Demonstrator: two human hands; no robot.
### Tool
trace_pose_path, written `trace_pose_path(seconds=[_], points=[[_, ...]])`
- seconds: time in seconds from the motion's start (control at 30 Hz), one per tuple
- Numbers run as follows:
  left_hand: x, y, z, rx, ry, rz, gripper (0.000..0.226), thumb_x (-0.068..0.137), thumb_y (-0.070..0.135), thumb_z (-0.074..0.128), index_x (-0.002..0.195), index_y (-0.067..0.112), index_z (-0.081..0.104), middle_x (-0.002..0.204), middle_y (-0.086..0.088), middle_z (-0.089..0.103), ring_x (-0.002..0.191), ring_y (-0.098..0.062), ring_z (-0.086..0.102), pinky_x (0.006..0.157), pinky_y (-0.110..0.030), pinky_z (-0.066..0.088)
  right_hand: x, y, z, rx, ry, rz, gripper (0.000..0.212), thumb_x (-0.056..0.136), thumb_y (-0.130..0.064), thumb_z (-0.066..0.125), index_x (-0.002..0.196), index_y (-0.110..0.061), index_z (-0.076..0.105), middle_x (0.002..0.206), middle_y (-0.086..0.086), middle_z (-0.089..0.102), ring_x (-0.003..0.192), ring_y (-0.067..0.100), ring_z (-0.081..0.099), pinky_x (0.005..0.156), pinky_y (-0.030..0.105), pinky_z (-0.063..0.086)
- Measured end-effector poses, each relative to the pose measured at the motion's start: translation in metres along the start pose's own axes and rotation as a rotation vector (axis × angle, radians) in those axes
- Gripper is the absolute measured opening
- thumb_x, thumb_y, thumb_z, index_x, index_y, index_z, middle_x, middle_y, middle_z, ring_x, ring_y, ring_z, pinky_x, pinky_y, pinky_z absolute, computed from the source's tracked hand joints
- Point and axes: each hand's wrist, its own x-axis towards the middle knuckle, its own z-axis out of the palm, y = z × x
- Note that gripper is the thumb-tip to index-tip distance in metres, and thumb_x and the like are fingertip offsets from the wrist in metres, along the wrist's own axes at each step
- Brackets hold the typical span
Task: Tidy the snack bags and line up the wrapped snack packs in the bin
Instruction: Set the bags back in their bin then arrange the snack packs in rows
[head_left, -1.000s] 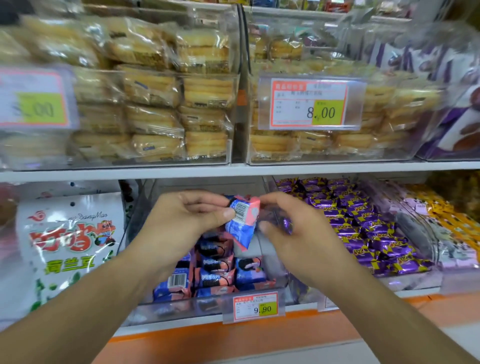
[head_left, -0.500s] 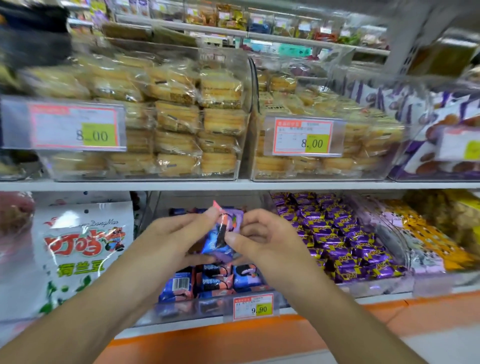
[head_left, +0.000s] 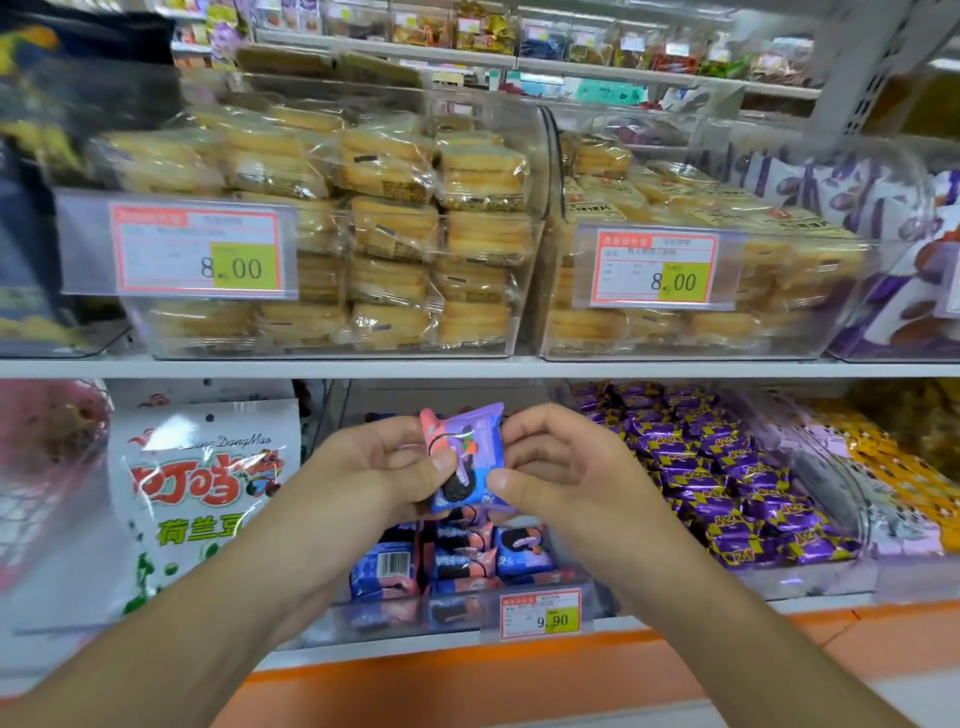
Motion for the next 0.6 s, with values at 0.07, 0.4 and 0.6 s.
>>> trace_pose_path(seconds=[0.07, 0.4, 0.6], points=[[0.001, -0.001, -0.001, 0.009, -0.022, -0.01, 0.015, 0.096, 0.022, 0.074, 0.109, 0.018, 0.08, 0.109, -0.012, 0.081, 0.109, -0.029, 0.076, 0.106, -0.047, 0.053, 0.0, 0.0, -0.002, 0.034, 0.003, -0.005, 0.021, 0.09, 0.003, 0.074, 0.106, -0.01, 0.071, 0.093, 0.019, 0.071, 0.079, 0.024, 0.071, 0.085, 0.059, 0.062], [-0.003, -0.001, 0.007, 0.205, 0.073, 0.036, 0.038, 0.083, 0.02, 0.086, 0.118, 0.03, 0.073, 0.103, -0.003, 0.081, 0.098, -0.018, 0.078, 0.102, -0.044, 0.057, 0.0, 0.001, -0.009, -0.119, -0.091, 0.024, 0.023, 0.092, -0.001, 0.073, 0.103, -0.021, 0.071, 0.086, 0.011, 0.076, 0.085, 0.035, 0.078, 0.081, 0.054, 0.063], [0.014, -0.012, 0.008, 0.439, 0.191, 0.14, 0.021, 0.081, 0.022, 0.088, 0.097, 0.031, 0.077, 0.095, 0.009, 0.079, 0.092, -0.002, 0.073, 0.093, -0.025, 0.058, 0.009, 0.019, -0.028, -0.53, 0.037, -0.058, 0.023, 0.089, -0.013, 0.077, 0.105, -0.028, 0.071, 0.102, -0.011, 0.075, 0.096, 0.0, 0.069, 0.083, 0.013, 0.053]])
